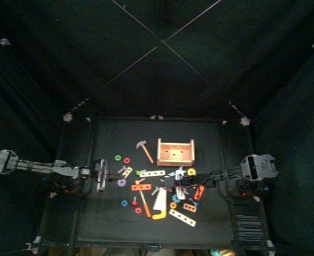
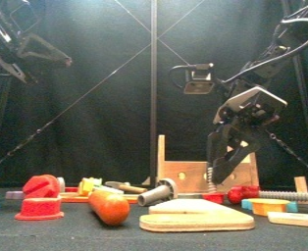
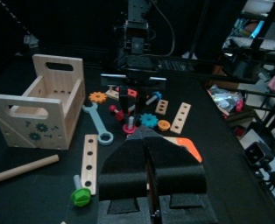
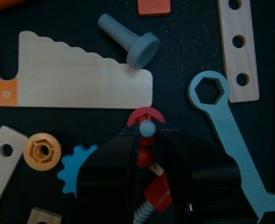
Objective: Grab red screw
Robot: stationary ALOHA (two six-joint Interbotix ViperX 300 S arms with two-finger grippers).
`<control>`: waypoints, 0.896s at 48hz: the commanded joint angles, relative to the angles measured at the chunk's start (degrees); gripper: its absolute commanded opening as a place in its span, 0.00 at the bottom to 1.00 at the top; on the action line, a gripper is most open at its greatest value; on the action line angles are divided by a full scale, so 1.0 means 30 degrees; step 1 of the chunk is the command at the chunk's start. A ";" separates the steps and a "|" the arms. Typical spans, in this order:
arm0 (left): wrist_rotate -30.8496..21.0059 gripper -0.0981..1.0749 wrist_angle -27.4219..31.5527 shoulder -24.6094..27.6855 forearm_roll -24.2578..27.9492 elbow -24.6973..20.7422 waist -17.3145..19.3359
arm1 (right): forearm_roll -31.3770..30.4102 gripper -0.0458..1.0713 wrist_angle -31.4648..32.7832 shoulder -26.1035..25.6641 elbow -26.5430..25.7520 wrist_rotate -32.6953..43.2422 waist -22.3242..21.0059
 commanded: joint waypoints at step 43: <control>0.0088 0.07 -0.0205 0.0000 0.0146 -0.0293 -0.0029 | -0.0059 0.59 0.0059 -0.0322 -0.0645 -0.0029 -0.0029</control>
